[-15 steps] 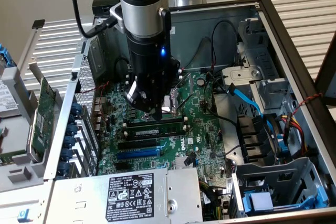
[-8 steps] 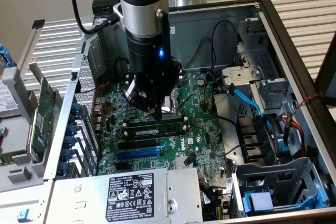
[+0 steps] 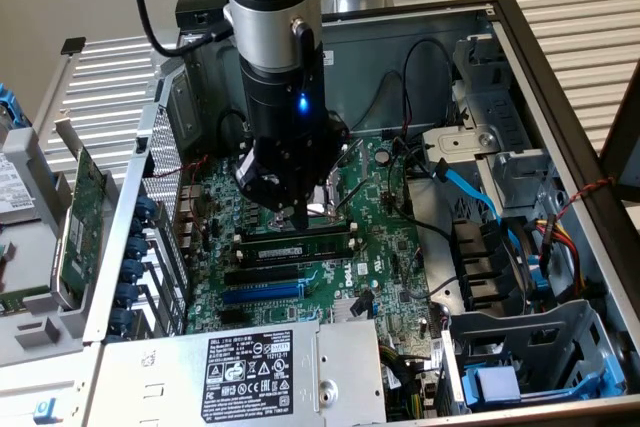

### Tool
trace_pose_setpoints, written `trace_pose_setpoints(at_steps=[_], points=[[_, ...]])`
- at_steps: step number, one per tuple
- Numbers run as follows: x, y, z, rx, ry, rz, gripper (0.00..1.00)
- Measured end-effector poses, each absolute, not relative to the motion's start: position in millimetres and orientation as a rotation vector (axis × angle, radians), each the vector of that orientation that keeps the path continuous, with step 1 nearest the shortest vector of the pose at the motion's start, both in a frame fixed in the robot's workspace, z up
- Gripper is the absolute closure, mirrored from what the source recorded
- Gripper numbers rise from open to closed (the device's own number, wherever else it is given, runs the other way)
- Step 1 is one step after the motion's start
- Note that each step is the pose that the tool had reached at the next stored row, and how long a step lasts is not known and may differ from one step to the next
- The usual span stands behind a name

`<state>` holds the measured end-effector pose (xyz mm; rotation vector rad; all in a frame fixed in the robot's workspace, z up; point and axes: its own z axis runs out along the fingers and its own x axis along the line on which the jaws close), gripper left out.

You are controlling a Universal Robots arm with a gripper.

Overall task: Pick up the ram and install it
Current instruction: 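Press down the ram until it locks into place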

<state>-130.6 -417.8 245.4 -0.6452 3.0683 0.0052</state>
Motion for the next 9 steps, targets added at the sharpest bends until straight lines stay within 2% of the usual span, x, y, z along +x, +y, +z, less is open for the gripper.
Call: trace_pose_setpoints(at_steps=[9], points=[[-130.6,-417.7,244.7,-0.433,3.105,0.005,0.89]])
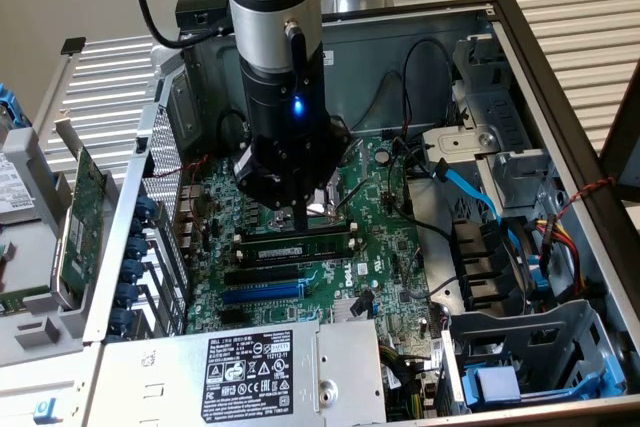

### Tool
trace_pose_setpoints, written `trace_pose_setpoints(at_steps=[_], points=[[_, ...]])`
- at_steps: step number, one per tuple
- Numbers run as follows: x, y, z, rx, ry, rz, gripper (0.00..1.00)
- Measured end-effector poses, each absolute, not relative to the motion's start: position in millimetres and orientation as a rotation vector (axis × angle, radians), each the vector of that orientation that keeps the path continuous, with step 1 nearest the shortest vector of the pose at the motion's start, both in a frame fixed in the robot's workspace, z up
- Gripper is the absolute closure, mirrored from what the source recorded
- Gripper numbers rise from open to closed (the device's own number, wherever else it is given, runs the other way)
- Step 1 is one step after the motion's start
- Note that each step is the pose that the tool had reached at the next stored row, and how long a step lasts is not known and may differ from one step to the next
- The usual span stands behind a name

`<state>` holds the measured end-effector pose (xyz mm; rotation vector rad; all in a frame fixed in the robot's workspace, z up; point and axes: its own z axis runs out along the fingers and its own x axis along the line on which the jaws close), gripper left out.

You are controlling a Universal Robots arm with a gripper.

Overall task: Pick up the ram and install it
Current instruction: 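Press down the ram until it locks into place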

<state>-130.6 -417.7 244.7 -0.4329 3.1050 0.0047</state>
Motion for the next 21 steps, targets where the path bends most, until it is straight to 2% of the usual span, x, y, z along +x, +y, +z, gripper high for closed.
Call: trace_pose_setpoints(at_steps=[21], points=[[-130.6,-417.7,241.9,0.005,3.135,-0.006,0.89]])
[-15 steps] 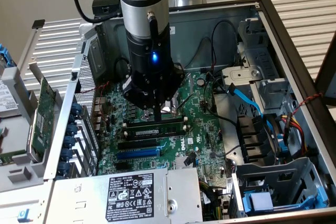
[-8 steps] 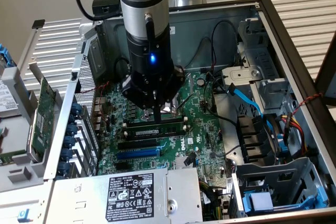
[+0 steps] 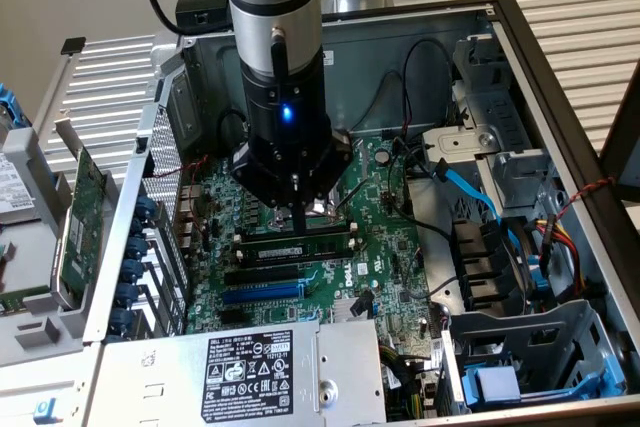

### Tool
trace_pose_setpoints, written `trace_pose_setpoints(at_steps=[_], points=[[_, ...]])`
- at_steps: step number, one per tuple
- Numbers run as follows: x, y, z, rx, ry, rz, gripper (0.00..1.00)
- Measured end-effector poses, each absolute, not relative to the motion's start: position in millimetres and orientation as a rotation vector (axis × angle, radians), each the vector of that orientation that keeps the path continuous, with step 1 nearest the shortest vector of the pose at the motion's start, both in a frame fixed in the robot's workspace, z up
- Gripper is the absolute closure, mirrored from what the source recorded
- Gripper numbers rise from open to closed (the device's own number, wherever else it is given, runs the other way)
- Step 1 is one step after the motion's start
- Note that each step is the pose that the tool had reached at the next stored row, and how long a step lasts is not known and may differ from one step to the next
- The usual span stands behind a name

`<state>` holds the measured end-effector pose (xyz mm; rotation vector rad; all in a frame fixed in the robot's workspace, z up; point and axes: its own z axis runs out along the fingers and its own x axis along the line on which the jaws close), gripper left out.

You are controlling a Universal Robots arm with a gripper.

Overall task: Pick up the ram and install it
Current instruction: 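Press down the ram until it locks into place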

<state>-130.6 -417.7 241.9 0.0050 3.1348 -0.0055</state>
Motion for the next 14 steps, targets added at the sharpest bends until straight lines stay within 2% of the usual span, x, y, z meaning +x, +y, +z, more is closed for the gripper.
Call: trace_pose_setpoints(at_steps=[14], points=[[-130.6,-417.8,241.7,0.112,3.133,-0.025,0.89]])
